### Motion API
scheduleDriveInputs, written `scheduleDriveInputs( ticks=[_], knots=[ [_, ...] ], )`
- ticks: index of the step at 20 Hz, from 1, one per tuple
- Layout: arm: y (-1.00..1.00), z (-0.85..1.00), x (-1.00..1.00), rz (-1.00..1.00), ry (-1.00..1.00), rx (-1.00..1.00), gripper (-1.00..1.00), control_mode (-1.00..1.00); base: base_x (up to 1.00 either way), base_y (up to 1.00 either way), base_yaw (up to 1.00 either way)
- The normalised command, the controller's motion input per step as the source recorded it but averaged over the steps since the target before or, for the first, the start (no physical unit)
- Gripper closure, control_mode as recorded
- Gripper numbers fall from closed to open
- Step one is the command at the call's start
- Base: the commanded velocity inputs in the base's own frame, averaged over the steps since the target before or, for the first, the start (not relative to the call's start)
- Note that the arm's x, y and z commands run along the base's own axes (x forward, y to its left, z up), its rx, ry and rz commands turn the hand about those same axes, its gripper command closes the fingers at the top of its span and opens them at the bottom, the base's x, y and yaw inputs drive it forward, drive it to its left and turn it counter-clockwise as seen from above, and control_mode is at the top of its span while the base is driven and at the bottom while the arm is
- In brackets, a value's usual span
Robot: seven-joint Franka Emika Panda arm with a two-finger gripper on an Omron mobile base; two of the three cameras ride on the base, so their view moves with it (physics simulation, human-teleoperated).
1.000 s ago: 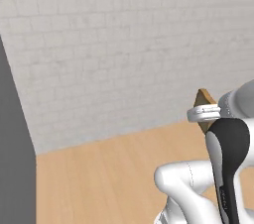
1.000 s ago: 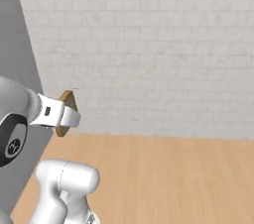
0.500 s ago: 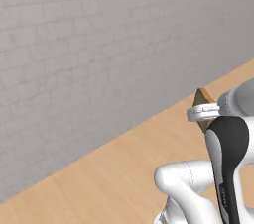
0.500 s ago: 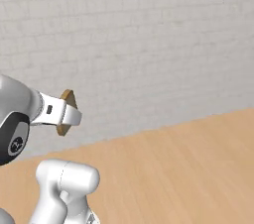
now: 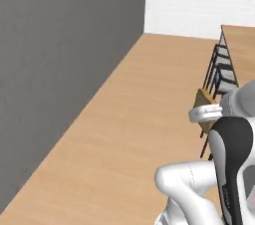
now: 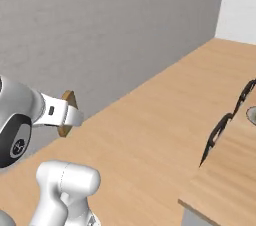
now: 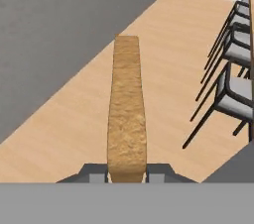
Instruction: Start the toaster. Once the lever pops up, take the bread to the plate on the dining counter.
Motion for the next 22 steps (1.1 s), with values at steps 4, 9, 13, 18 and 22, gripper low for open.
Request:
scheduleDriveInputs(
  ticks=[4,9,13,18,22],
  knots=[
    [0.00,0.00,0.00,0.00,0.00,0.00,1.00,1.00,0.22,0.00,-0.81],
    [0.00,0.00,0.00,0.00,0.00,0.00,1.00,1.00,0.63,0.06,-0.61],
    [0.00,0.00,0.00,0.00,0.00,0.00,1.00,1.00,0.68,0.27,-0.51],
    [0.00,0.00,0.00,0.00,0.00,0.00,1.00,1.00,0.58,0.61,-0.46],
    [0.00,0.00,0.00,0.00,0.00,0.00,1.00,1.00,0.17,0.87,-0.45]
  ],
)
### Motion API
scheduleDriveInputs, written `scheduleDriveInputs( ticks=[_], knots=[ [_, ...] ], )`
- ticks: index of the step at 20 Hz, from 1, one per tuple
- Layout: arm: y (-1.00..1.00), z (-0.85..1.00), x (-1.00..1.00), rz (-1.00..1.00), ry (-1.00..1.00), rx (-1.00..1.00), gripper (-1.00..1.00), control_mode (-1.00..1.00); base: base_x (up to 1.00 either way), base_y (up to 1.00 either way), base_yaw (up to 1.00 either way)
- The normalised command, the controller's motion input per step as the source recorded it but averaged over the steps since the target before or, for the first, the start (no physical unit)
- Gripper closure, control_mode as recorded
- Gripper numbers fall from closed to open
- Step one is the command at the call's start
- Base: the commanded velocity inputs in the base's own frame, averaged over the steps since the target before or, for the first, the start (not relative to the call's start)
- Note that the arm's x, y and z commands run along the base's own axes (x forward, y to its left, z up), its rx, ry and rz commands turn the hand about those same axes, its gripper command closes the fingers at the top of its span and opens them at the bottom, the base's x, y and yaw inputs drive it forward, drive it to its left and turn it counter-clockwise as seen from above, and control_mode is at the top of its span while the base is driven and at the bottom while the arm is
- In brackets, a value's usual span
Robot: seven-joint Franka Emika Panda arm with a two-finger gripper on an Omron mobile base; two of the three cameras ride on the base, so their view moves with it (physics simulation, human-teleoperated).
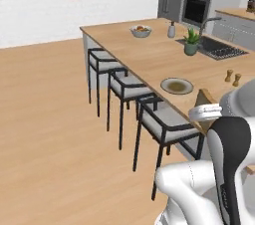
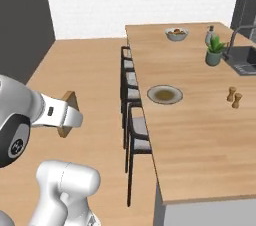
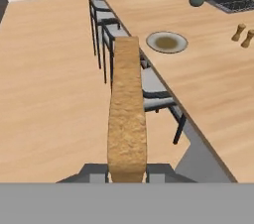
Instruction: Start the toaster. Once the lever pops up, take the bread to the plate on the dining counter.
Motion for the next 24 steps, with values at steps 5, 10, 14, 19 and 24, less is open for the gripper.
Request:
scheduleDriveInputs(
  ticks=[5,10,14,19,24],
  knots=[
    [0.00,0.00,0.00,0.00,0.00,0.00,1.00,1.00,0.00,0.98,-0.45],
    [0.00,0.00,0.00,0.00,0.00,0.00,1.00,1.00,0.06,0.94,-0.43],
    [0.00,0.00,0.00,0.00,0.00,0.00,1.00,1.00,0.25,0.92,-0.45],
    [0.00,0.00,0.00,0.00,0.00,0.00,1.00,1.00,0.35,0.94,-0.46],
    [0.00,0.00,0.00,0.00,0.00,0.00,1.00,1.00,0.35,0.89,-0.46]
  ],
)
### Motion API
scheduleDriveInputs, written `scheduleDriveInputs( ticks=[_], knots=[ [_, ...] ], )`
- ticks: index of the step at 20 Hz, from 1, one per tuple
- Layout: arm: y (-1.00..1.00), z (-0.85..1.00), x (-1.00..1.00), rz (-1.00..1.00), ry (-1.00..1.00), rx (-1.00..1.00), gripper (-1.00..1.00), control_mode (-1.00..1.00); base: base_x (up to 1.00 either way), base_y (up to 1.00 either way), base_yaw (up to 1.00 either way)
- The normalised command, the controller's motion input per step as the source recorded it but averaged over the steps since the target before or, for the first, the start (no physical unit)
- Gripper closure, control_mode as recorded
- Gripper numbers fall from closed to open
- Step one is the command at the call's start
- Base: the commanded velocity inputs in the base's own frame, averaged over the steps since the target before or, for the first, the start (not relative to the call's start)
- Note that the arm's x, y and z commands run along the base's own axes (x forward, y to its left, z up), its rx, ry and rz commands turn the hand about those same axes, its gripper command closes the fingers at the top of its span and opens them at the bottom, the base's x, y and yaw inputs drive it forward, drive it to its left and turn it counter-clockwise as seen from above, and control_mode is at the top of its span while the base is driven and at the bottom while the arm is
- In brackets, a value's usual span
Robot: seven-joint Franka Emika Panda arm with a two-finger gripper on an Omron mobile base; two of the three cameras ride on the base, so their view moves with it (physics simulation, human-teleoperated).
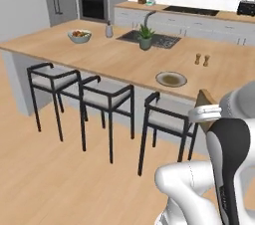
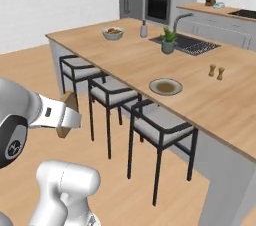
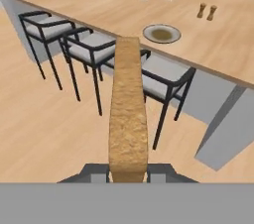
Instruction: Start the toaster. Once the lever pops up, take the bread to the plate on the dining counter.
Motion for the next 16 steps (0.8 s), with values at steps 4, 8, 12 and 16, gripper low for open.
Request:
scheduleDriveInputs(
  ticks=[4,8,12,16],
  knots=[
    [0.00,0.00,0.00,0.00,0.00,0.00,1.00,1.00,0.33,0.77,-0.45],
    [0.00,0.00,0.00,0.00,0.00,0.00,1.00,1.00,0.25,0.45,-0.47],
    [0.00,0.00,0.00,0.00,0.00,0.00,1.00,1.00,0.26,0.20,-0.47],
    [0.00,0.00,0.00,0.00,0.00,0.00,1.00,1.00,0.35,0.26,-0.50]
  ],
)
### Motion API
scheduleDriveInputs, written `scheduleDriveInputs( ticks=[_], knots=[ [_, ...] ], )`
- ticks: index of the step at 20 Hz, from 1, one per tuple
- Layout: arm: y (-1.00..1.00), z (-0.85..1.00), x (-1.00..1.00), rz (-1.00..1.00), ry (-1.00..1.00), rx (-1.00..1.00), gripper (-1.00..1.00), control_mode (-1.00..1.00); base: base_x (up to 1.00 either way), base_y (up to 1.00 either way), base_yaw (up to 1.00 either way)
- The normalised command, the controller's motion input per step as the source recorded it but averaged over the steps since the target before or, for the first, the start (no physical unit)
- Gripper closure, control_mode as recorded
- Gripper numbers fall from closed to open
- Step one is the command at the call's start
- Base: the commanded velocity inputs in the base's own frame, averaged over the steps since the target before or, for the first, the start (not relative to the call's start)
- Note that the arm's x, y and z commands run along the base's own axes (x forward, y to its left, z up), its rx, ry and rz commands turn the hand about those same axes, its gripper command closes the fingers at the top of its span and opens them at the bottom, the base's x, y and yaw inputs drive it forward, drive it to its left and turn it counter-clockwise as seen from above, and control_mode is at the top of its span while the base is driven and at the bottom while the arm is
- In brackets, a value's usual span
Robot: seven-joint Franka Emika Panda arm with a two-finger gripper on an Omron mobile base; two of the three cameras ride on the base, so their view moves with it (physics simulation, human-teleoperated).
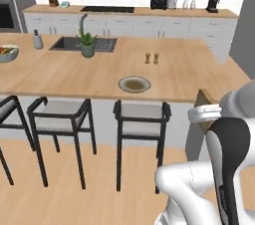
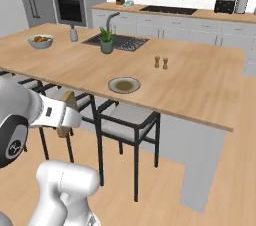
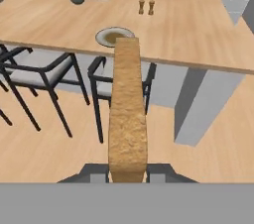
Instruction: Start the toaster. Once the lever pops up, take the bread to the plate on the dining counter.
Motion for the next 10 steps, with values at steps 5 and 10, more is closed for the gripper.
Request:
scheduleDriveInputs(
  ticks=[5,10],
  knots=[
    [0.00,0.00,0.00,0.00,0.00,0.00,1.00,1.00,0.49,0.46,-0.44],
    [0.00,0.00,0.00,0.00,0.00,0.00,1.00,1.00,0.56,0.36,-0.14]
  ],
)
